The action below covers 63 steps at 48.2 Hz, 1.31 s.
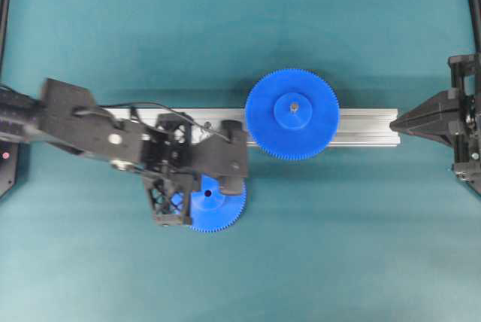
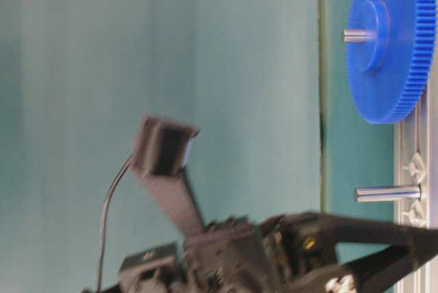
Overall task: Insert the small gear onto the shaft.
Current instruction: 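Lower the left gripper over the small gear hub and close on it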
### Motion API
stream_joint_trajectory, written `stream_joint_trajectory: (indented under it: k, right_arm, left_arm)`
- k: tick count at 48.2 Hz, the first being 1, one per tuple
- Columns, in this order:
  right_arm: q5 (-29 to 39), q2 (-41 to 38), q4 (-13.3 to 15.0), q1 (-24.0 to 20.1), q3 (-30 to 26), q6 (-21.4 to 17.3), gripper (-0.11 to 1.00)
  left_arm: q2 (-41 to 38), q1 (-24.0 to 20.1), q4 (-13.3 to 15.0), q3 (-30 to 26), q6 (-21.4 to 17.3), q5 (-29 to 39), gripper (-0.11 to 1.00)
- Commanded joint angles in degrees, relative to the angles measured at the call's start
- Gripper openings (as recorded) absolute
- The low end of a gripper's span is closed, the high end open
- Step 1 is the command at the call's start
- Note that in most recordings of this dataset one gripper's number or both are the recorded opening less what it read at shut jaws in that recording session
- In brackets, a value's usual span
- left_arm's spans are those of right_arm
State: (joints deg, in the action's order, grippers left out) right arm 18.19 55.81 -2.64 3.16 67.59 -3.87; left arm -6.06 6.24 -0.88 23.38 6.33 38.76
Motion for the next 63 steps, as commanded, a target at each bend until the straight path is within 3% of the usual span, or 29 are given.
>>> stream_joint_trajectory:
  k: [1,18,48,57,63]
  right_arm:
    - [-0.3,-0.4,-0.1,0.2,-1.1,-0.5,0.01]
    - [-0.4,0.0,-0.1,0.2,-0.5,-0.5,0.01]
    - [-0.8,0.9,-0.1,0.2,0.3,-0.6,0.01]
    - [-0.8,1.0,-0.1,0.2,0.8,-2.4,0.01]
    - [-0.8,1.5,-0.1,0.2,1.1,-3.2,0.01]
  left_arm:
    - [-0.4,0.4,-0.2,-3.0,-0.1,0.0,0.01]
    - [-2.9,1.5,-0.1,-5.0,-0.2,0.0,0.01]
    - [-3.5,1.9,-0.1,-3.7,-1.7,-0.1,0.01]
    - [-3.4,1.9,-0.2,-3.6,-1.7,-1.4,0.04]
    - [-3.4,1.9,-0.2,-2.9,-1.6,-3.2,0.12]
